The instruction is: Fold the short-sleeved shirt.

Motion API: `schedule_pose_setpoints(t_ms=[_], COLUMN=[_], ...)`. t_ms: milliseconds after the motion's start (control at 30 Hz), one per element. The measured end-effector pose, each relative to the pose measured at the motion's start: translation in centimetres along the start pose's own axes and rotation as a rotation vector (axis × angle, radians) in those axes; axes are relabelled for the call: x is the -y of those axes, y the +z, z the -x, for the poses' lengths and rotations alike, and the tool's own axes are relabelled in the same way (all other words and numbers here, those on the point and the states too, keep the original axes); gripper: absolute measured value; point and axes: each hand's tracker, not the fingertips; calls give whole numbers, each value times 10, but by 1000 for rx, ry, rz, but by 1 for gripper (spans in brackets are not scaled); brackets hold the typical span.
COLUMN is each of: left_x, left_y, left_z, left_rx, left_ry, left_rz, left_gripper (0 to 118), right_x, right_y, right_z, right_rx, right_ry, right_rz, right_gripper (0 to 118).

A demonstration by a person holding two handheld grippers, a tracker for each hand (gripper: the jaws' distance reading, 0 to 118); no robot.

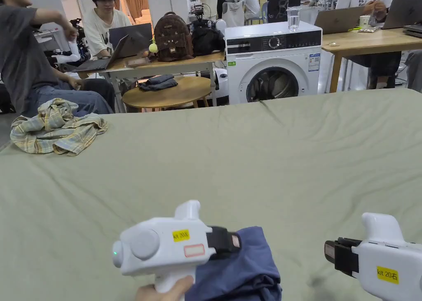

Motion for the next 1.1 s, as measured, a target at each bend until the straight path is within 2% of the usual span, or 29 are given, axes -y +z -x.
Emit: schedule_pose_setpoints(t_ms=[133, 200, 367, 400, 467, 500, 633, 667, 733, 767, 867, 900, 1100], left_x=[27, 27, 15, 15, 13, 12, 12, 14, 19, 23, 37, 40, 49], left_y=[-48, -39, -15, -4, 19, 32, 79, 91, 108, 113, 119, 117, 81], left_z=[2, -5, -7, -7, -5, -4, 13, 22, 43, 55, 87, 96, 131], left_rx=[-127, -114, -96, -93, -82, -83, -144, -138, -98, -75, -24, 2, 191], left_ry=[-76, -77, -61, -43, -40, -56, -88, -81, -28, -2, 136, 179, 416], left_rz=[114, 48, 28, -19, -90, -111, -184, -188, -206, -202, -217, -211, -152], left_gripper=[0, 0, 0, 3, 40, 51, 67, 67, 67, 67, 70, 69, 70], right_x=[3, 5, 1, 0, -2, -5, -13, -13, 0, 7, 12, 11, 13], right_y=[-2, -7, -38, -45, -56, -63, -86, -95, -112, -118, -116, -115, -111], right_z=[10, 17, 42, 48, 61, 68, 87, 89, 88, 84, 71, 71, 85], right_rx=[-18, -29, -95, -114, -126, -133, -158, -144, -68, -58, -105, -106, -59], right_ry=[29, 46, 49, 53, 76, 95, 142, 167, 241, 244, 133, 131, 234], right_rz=[30, 54, 112, 119, 125, 140, 212, 250, 313, 315, 255, 260, 246], right_gripper=[0, 0, 0, 0, 0, 0, 0, 0, 0, 0, 0, 0, 0])
